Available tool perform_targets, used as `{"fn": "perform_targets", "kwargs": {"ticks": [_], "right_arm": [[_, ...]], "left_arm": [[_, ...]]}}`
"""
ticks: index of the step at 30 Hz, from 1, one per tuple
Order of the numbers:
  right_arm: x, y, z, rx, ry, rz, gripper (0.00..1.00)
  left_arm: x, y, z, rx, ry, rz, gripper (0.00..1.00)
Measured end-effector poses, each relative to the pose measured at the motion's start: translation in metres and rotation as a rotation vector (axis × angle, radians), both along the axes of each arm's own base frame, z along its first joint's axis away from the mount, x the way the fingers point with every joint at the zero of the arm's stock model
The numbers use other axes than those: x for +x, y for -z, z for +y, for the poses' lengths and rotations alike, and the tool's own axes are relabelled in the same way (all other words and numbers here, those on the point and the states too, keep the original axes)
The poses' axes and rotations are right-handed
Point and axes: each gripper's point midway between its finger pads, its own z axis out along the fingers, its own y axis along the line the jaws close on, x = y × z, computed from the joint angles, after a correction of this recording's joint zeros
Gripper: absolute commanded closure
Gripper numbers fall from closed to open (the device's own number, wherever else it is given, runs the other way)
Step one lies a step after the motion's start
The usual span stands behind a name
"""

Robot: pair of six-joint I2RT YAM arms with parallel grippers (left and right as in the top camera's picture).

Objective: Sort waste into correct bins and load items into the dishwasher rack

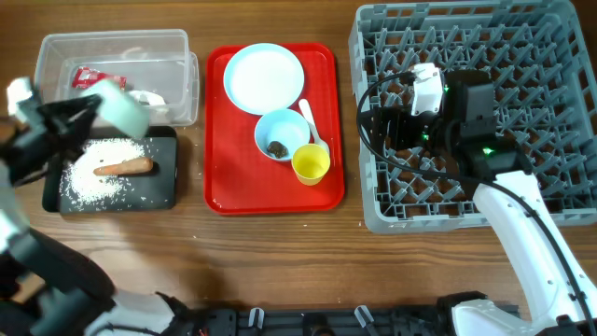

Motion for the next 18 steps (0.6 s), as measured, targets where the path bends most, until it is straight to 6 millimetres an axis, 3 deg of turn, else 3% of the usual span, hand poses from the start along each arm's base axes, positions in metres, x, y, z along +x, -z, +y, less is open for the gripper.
{"fn": "perform_targets", "kwargs": {"ticks": [2,4,9,16,18], "right_arm": [[0.000,0.000,0.000,0.000,0.000,0.000,0.00],[0.000,0.000,0.000,0.000,0.000,0.000,0.00],[0.000,-0.001,0.000,0.000,0.000,-0.003,0.00],[0.000,0.000,0.000,0.000,0.000,-0.003,0.00],[0.000,0.000,0.000,0.000,0.000,-0.001,0.00]], "left_arm": [[0.000,-0.004,-0.040,0.129,0.103,-0.028,0.96],[0.002,0.003,-0.068,0.209,0.181,-0.028,0.96],[0.000,0.049,-0.143,0.494,0.416,0.049,0.96],[-0.022,0.099,-0.217,0.935,0.668,0.054,0.96],[-0.031,0.112,-0.229,1.092,0.720,0.048,0.96]]}}
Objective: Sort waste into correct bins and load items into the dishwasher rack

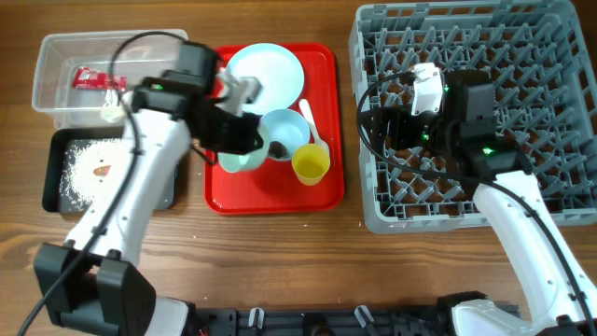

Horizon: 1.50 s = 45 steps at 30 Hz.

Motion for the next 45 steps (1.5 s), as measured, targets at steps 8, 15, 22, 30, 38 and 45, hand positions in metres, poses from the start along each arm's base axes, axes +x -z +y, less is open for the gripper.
{"fn": "perform_targets", "kwargs": {"ticks": [8,15,22,30,38,45], "right_arm": [[-0.002,0.002,0.000,-0.002,0.000,0.010,0.00],[-0.002,0.002,0.000,-0.002,0.000,0.010,0.00],[-0.002,0.002,0.000,-0.002,0.000,0.010,0.00],[-0.002,0.002,0.000,-0.002,0.000,0.010,0.00],[-0.002,0.002,0.000,-0.002,0.000,0.011,0.00],[-0.002,0.002,0.000,-0.002,0.000,0.010,0.00]], "left_arm": [[-0.015,0.053,-0.005,0.306,0.041,0.010,0.95],[-0.032,0.084,-0.003,0.382,0.060,0.070,0.57],[-0.011,0.079,-0.014,0.346,0.035,-0.015,0.39],[0.069,0.020,-0.050,0.185,-0.038,-0.330,0.26],[0.076,0.071,-0.067,0.214,0.012,-0.265,0.45],[0.040,0.077,-0.061,0.210,0.051,-0.114,0.42]]}}
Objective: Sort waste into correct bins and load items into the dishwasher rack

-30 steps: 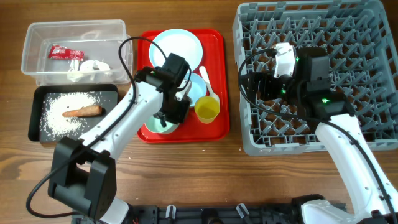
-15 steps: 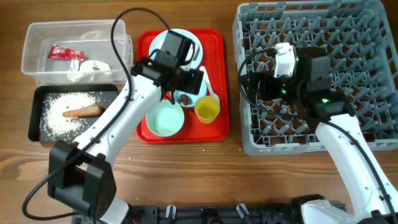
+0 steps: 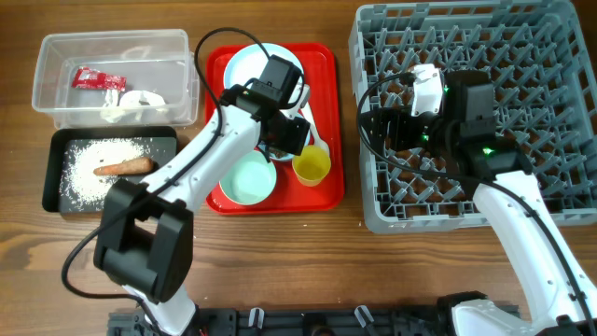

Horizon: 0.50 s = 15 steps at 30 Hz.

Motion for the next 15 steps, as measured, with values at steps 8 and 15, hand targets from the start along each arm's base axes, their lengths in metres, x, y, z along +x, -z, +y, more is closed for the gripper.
{"fn": "perform_targets", "kwargs": {"ticks": [8,15], "right_arm": [[0.000,0.000,0.000,0.000,0.000,0.000,0.00],[0.000,0.000,0.000,0.000,0.000,0.000,0.00]], "left_arm": [[-0.024,-0.004,-0.012,-0.085,0.053,0.103,0.49],[-0.029,0.023,-0.012,-0.060,0.061,0.171,0.69]]}}
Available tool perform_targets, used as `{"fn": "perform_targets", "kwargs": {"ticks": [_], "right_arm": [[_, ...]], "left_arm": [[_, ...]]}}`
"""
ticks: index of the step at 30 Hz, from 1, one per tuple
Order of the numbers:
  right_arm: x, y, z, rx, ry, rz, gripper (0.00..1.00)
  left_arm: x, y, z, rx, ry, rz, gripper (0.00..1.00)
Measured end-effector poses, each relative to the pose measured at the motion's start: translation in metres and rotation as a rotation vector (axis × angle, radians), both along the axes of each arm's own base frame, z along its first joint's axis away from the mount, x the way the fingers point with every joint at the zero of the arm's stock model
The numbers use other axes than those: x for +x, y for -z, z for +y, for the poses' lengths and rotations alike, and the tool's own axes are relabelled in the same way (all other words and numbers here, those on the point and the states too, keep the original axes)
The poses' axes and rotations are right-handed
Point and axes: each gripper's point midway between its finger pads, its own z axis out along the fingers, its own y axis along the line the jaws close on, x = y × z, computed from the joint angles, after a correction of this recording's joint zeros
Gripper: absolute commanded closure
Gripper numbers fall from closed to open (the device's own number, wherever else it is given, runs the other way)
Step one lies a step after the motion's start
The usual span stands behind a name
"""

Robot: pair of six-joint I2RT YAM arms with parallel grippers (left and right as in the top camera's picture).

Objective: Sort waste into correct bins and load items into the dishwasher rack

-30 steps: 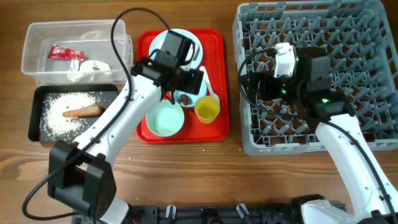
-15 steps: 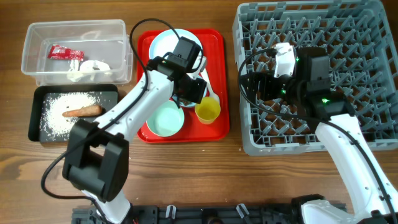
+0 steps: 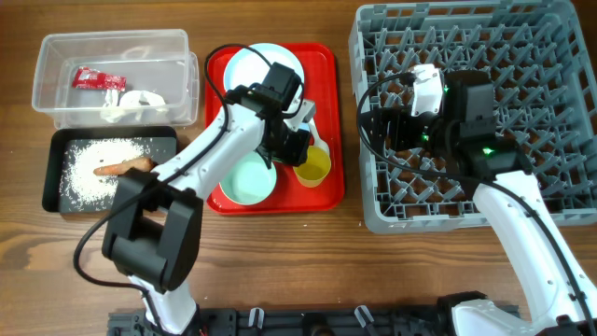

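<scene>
On the red tray [image 3: 216, 201] lie a white plate [image 3: 254, 67], a mint bowl [image 3: 246, 179], a yellow cup [image 3: 313, 169] and a white spoon [image 3: 307, 114]. My left gripper [image 3: 291, 142] is low over the middle of the tray, between plate, cup and mint bowl. It covers what lies under it, and its jaws are hidden by the wrist. My right gripper [image 3: 375, 127] hangs over the left part of the grey dishwasher rack [image 3: 466, 28], open and holding nothing.
At the back left a clear bin [image 3: 56, 47] holds a red wrapper [image 3: 91, 78] and white crumpled waste [image 3: 135, 100]. In front of it a black tray [image 3: 168, 140] carries white grains and an orange food piece [image 3: 117, 168].
My left gripper has shifted slightly towards the yellow cup and now covers the small blue bowl completely. The mint bowl, plate, cup and right arm are unchanged.
First my left gripper held the mint bowl above the black tray at the far left. Then it carried the bowl over the red tray's left side. Later the bowl sat on the tray's front and the gripper was at the blue bowl, where it remains.
</scene>
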Motion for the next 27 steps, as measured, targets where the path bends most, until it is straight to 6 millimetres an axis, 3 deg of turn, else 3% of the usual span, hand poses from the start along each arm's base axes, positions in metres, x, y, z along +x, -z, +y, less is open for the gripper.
{"fn": "perform_targets", "kwargs": {"ticks": [6,15,18,20,21,22,23,25,27], "right_arm": [[0.000,0.000,0.000,0.000,0.000,0.000,0.00],[0.000,-0.001,0.001,0.023,0.017,0.014,0.00],[0.002,-0.009,0.009,0.075,-0.007,-0.003,0.00],[0.003,-0.017,0.018,0.119,-0.043,-0.028,0.00],[0.003,-0.026,0.025,0.159,-0.081,-0.054,0.00],[0.002,-0.034,0.032,0.193,-0.115,-0.073,0.00],[0.002,-0.040,0.037,0.220,-0.143,-0.090,0.00],[0.001,-0.053,0.046,0.267,-0.200,-0.132,0.00],[-0.001,-0.064,0.053,0.303,-0.249,-0.165,0.00]], "left_arm": [[0.005,0.001,-0.003,-0.011,-0.001,-0.020,0.96],[0.006,-0.002,-0.008,-0.048,-0.023,-0.006,0.96],[0.007,-0.012,-0.009,-0.134,-0.047,0.044,0.96],[0.017,-0.028,-0.008,-0.226,-0.075,0.053,0.96],[0.031,-0.050,-0.006,-0.347,-0.098,0.036,0.96],[0.037,-0.058,-0.004,-0.385,-0.107,0.026,0.96],[0.052,-0.089,0.003,-0.534,-0.115,-0.009,0.96],[0.065,-0.130,0.010,-0.747,-0.082,-0.045,0.96],[0.065,-0.156,0.018,-0.890,-0.050,-0.041,0.96]]}}
